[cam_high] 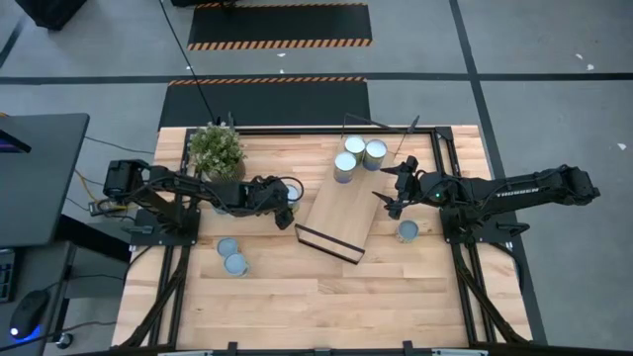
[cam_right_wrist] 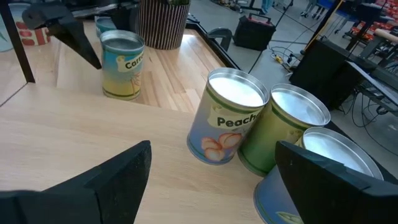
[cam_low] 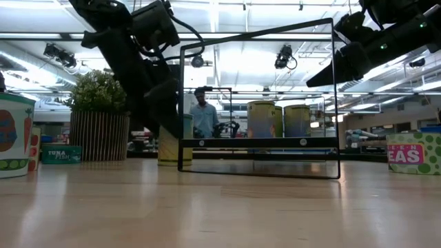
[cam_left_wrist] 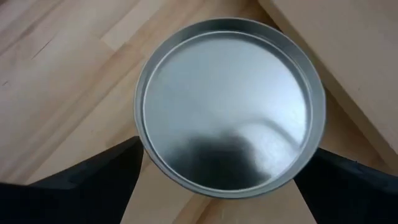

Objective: Pick and place cans onto a shelf
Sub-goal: Put the canned carrots on the shelf

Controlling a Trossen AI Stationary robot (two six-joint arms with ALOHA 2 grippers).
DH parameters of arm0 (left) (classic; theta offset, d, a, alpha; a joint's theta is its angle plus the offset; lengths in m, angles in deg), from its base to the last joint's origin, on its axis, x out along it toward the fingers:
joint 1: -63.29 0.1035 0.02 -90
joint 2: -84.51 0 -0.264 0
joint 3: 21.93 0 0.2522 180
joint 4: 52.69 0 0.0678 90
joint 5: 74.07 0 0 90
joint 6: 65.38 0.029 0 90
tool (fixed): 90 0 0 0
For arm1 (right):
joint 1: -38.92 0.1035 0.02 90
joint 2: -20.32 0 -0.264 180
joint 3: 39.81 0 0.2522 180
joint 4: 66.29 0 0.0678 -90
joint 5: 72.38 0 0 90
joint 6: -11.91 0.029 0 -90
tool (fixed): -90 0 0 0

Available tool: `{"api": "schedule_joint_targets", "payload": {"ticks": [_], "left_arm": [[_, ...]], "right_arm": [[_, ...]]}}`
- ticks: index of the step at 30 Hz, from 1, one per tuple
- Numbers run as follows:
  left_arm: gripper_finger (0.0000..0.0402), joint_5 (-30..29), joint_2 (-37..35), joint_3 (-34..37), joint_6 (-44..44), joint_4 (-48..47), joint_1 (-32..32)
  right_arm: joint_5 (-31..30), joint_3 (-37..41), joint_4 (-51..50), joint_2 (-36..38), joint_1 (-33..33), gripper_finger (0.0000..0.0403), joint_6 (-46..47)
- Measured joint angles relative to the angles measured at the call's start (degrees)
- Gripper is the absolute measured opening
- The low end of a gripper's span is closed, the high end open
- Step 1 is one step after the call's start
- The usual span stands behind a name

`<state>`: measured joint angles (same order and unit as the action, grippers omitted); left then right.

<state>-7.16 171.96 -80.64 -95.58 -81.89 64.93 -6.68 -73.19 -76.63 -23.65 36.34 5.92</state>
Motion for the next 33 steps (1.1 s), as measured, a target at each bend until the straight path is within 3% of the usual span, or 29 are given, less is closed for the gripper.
{"api": "schedule_joint_targets", "payload": {"ticks": [18, 33], "left_arm": [[0.0392, -2.1, 5.3, 0.0, 6.9, 10.1, 0.6], [0.0313, -2.6, 4.9, 0.0, 7.4, 11.8, 0.8]], "right_arm": [[0.2, -0.1, 0.9, -1.2, 0.0, 0.0350, -0.2], [0.4, -0.1, 0.8, -1.2, 0.0, 0.0350, 0.0]]}}
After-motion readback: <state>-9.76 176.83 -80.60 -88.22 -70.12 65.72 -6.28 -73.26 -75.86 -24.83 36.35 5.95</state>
